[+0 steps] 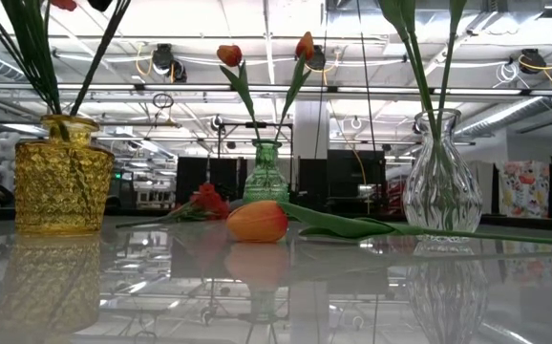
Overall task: Sort flowers into vase by color
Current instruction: Put the right red flowers into the yellow vase
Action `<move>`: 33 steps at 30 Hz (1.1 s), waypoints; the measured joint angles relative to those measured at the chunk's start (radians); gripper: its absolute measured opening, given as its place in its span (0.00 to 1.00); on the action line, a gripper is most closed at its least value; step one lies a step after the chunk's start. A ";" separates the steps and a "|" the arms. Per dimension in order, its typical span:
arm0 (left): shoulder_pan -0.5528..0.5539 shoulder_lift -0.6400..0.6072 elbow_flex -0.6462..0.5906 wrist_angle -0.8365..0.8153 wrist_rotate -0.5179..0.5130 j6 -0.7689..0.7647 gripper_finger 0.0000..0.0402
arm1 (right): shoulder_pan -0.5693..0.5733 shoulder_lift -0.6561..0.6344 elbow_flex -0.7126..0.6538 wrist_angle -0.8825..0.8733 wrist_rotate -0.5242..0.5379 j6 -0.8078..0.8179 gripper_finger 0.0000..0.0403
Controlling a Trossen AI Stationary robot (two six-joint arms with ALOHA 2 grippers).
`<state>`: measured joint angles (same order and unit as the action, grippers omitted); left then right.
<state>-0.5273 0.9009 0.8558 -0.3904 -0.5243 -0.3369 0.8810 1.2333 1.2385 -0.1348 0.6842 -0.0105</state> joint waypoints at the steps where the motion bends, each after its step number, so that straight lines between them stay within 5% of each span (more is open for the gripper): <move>1: -0.003 0.001 0.000 0.000 0.000 -0.005 0.04 | 0.000 0.002 0.000 0.001 0.000 0.000 0.53; 33: -0.004 0.076 0.000 0.055 -0.003 -0.025 0.05 | 0.005 0.025 0.000 0.005 0.000 0.046 0.53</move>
<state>-0.5316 0.9768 0.8558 -0.3358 -0.5278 -0.3614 0.8856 1.2587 1.2381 -0.1295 0.6843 0.0357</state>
